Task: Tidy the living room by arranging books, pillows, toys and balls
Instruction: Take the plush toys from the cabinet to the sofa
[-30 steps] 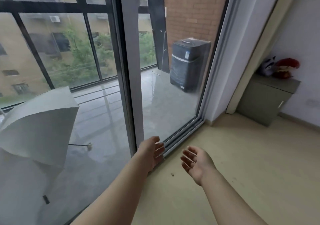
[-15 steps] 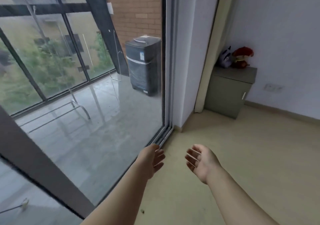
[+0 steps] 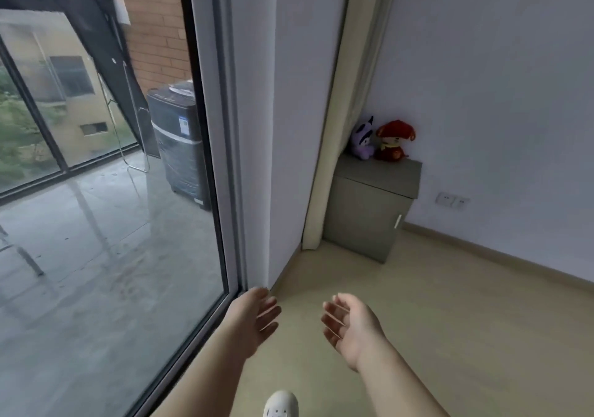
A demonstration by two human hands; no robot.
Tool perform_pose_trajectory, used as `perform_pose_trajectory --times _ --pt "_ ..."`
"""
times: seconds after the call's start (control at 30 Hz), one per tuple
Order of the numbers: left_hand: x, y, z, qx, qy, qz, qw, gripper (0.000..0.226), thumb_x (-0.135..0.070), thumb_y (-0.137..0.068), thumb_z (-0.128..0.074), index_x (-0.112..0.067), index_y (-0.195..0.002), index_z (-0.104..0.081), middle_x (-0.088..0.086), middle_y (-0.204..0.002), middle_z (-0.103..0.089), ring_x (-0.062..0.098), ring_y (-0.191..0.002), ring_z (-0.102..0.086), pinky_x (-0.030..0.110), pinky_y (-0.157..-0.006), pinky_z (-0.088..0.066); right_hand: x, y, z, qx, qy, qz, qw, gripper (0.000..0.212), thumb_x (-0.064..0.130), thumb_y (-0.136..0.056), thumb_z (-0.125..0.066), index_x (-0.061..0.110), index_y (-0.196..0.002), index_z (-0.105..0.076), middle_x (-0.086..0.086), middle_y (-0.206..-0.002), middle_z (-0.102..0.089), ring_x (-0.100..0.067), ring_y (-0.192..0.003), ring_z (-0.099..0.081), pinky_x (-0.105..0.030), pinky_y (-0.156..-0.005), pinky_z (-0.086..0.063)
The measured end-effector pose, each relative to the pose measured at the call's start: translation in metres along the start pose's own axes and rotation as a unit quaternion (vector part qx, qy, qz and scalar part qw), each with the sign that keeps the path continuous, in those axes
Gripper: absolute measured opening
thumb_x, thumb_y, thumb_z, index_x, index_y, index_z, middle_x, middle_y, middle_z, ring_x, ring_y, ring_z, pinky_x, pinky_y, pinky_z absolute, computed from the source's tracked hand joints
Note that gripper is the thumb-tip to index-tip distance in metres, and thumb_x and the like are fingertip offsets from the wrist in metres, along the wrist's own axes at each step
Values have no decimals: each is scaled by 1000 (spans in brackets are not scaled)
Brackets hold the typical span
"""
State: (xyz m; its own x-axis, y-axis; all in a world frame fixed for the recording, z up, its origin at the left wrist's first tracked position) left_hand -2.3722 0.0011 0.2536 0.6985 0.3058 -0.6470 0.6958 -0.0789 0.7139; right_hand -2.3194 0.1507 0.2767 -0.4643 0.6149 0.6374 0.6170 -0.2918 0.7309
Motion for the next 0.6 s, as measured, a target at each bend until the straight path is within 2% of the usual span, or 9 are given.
perform_pose_trajectory --times 0.07,0.23,0.3,0.4,0.6 --pt "-25 -34 -41 14 -10 -5 1000 9 -16 -93 -50 -13 -85 -53 2 -78 -61 16 -72 -59 27 -60 -41 38 -35 -3 -9 -11 16 1000 17 17 -92 -50 15 -75 -54 -3 -75 -61 -17 -63 -53 -26 -58 -36" --pt "-104 -129 -164 52 -30 -9 998 9 -17 -94 -49 -13 -102 -52 3 -79 -59 16 -70 -56 27 -59 -38 147 -123 -8 -43 -46 37 997 17 17 -93 -49 14 -77 -55 -4 -73 -61 -19 -62 -53 -26 -56 -36" --pt "-125 -152 -215 77 -50 -4 996 5 -16 -94 -48 -13 -95 -52 3 -78 -58 16 -69 -55 27 -59 -37 189 -153 -2 -65 -63 58 994 17 17 -94 -48 15 -78 -54 -5 -73 -61 -19 -62 -53 -26 -56 -35" --pt "-146 -180 -277 101 -90 11 991 14 -15 -94 -48 -13 -81 -52 4 -80 -58 17 -70 -55 28 -62 -39 232 -195 5 -96 -89 57 990 18 17 -95 -45 16 -80 -53 -4 -75 -60 -18 -64 -54 -26 -56 -36" --pt "-179 -255 -354 84 -107 38 990 17 -16 -94 -48 -13 -78 -53 4 -78 -58 18 -70 -55 27 -63 -38 305 -291 4 -85 -105 6 991 20 18 -96 -43 13 -80 -53 -5 -78 -59 -19 -69 -52 -27 -59 -36"
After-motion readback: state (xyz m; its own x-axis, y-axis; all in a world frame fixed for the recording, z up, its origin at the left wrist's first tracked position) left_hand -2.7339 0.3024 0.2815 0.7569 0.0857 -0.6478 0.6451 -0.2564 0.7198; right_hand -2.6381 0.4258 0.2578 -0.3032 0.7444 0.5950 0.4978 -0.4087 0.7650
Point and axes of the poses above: each hand's wrist, its own y-axis away from the middle knuckle, its own z-axis out of the back of the hand, x = y × z, the point moved 1 cm from there along -y, towards the middle knuckle
